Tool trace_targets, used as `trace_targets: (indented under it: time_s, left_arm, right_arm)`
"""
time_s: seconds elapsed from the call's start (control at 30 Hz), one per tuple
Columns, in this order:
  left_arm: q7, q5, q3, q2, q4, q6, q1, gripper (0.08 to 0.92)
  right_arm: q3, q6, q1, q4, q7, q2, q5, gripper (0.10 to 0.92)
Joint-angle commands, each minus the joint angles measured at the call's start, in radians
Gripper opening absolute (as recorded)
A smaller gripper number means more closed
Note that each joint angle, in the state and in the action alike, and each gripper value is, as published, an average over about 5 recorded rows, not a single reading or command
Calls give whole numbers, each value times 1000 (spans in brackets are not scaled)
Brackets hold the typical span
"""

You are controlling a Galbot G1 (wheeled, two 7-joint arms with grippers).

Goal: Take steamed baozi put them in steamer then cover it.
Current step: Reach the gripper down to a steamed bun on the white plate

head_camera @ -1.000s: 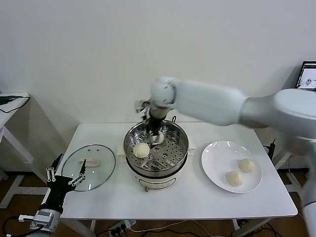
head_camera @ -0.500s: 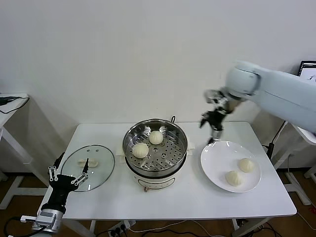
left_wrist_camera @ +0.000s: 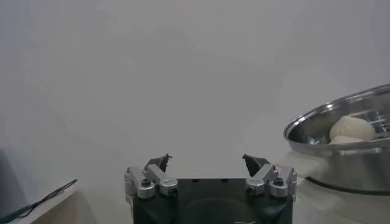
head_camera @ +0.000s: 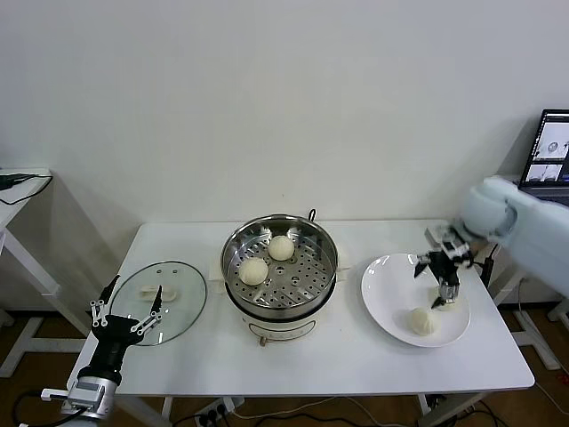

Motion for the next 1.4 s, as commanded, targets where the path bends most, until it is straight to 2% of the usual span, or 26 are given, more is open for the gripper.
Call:
trace_targets:
  time_s: [0.03, 0.4, 0.87, 1.3, 1.4]
  left_arm:
    - [0, 2, -2, -1, 1, 0, 1, 823]
    - [-1, 4, -5, -5, 9, 1, -1, 823]
    - [1, 13, -5, -4, 27, -8, 1, 823]
    - [2, 13, -4, -5, 26, -8, 0, 823]
    - [2, 14, -5, -5, 28, -9, 1, 823]
  right_arm:
    - [188, 54, -229, -105, 48, 17, -137, 823]
    - [213, 34, -264, -126, 51, 50, -112, 823]
    - [255, 42, -317, -139, 71, 76, -184, 823]
    - [274, 40, -339, -130, 49, 75, -181, 823]
    - [280, 40, -345, -131, 49, 78, -180, 802]
